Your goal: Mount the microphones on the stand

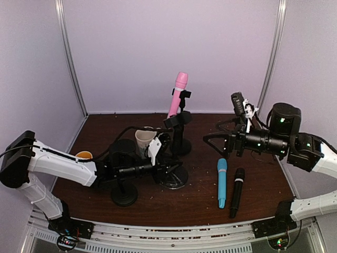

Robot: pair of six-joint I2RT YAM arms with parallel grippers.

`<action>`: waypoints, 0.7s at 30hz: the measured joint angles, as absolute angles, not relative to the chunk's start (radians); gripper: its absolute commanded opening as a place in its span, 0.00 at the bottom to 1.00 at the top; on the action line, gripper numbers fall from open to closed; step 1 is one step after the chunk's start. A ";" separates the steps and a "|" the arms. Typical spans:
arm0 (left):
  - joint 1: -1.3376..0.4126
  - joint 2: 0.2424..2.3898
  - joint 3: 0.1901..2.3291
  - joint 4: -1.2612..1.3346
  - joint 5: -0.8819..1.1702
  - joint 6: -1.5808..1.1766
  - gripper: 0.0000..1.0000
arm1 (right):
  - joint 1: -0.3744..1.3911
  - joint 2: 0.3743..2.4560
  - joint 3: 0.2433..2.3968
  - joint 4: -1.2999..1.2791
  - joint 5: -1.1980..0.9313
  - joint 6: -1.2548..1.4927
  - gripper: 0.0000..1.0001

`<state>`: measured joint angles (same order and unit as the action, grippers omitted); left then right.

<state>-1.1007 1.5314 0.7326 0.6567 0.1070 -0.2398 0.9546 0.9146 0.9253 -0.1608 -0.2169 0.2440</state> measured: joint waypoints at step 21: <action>-1.102 1.526 0.812 0.521 0.315 -0.275 0.00 | 0.954 1.197 0.793 0.321 -0.508 0.303 0.83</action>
